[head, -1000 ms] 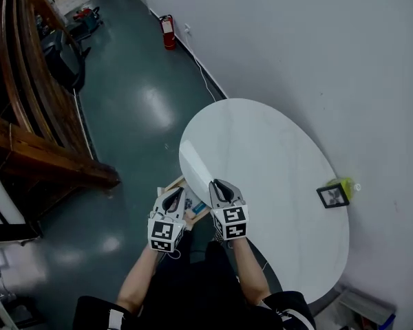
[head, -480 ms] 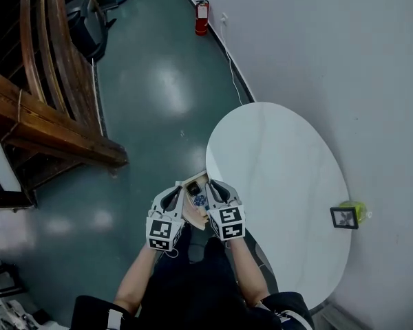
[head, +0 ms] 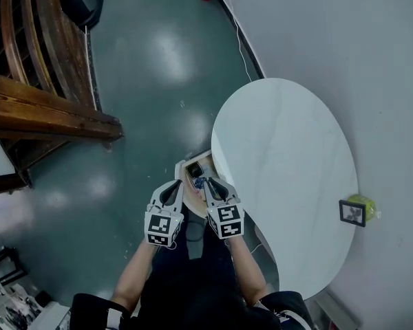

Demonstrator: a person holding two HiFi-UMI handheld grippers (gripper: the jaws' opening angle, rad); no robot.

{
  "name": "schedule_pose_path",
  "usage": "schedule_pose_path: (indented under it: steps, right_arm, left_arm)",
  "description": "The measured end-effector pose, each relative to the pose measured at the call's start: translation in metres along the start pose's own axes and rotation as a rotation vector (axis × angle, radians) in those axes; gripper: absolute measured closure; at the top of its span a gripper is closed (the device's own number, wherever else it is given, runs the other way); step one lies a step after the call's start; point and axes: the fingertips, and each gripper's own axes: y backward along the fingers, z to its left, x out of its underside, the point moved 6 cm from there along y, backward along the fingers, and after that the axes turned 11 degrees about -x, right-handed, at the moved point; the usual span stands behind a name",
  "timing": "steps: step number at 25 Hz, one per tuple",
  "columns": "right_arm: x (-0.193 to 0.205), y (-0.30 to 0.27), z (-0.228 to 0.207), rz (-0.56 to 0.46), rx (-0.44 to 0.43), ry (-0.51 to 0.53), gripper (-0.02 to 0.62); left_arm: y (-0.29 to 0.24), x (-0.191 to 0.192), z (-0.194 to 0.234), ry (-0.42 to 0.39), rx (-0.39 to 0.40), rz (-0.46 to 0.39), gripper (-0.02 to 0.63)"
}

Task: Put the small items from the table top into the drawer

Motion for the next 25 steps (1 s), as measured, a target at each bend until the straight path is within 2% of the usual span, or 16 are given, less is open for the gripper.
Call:
schedule_pose_path:
  steps: [11,17,25]
  right_arm:
    - [0.071,-0.032,-0.016,0.1,-0.015,-0.083,0.534]
    - [0.081,-0.044,-0.016,0.124,-0.022,-0.079,0.534]
    - [0.085,-0.08,-0.019,0.169,-0.035,-0.046,0.534]
  left_arm:
    - [-0.032,0.067,-0.001,0.044,0.019,0.101,0.586]
    - [-0.033,0.078,0.002,0.056,0.017,0.115,0.586]
    - [-0.027,0.071,0.009,0.055,0.008,0.108,0.586]
